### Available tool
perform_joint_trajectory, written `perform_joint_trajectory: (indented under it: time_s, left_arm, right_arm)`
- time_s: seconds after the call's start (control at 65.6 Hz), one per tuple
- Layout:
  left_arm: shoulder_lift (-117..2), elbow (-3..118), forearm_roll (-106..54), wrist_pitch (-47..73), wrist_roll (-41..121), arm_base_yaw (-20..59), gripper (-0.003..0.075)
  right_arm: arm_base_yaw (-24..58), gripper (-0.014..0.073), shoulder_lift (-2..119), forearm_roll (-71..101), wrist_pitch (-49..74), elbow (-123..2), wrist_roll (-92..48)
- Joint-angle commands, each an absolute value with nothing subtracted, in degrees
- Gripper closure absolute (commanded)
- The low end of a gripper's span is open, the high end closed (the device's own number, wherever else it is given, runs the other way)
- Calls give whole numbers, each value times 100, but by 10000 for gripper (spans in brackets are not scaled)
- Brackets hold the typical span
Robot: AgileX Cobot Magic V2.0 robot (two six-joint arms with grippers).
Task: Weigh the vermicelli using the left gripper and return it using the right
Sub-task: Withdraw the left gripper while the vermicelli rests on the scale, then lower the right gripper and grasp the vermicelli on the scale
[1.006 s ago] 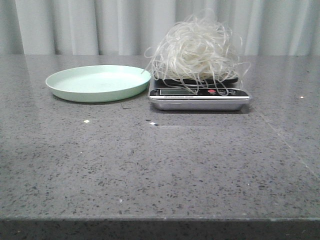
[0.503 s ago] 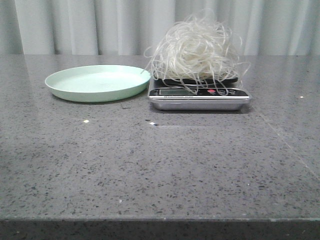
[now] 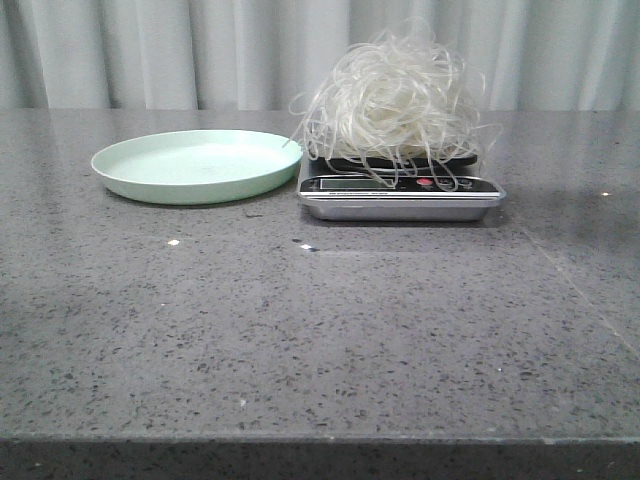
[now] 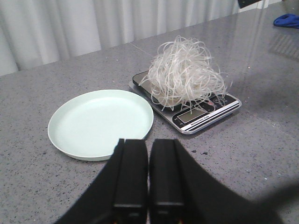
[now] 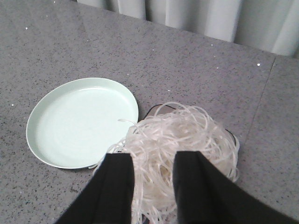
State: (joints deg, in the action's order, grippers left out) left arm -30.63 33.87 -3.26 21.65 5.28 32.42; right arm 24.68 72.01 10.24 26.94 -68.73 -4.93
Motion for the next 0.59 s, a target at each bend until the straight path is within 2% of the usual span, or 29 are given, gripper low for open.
perform_joint_trajectory:
  time_s: [0.0,0.259,0.305,0.473,0.579]
  left_arm:
    - [-3081,3529,-392,1694,461,3233,586]
    - [-3081,3529,-392,1694,461,3233,587]
    - [-3081,3529,-392,1694,461,3233,587]
    - [-3081,3529,-392,1694,461,3233,587]
    - [-3081,3529,-392,1694,461,3233,587]
  right_arm:
    - [2482,243,7537,1033,2764,-7586,-510]
    - [2482,237,8343,1033,3028,-8262,-510]
    - [2482,209,8491,1033,3112,-8390,-510]
    - [2489,-9,9281,1046,3934,-9154,-510]
    - [2489,-16,9758,1033,4498,-9520,-510]
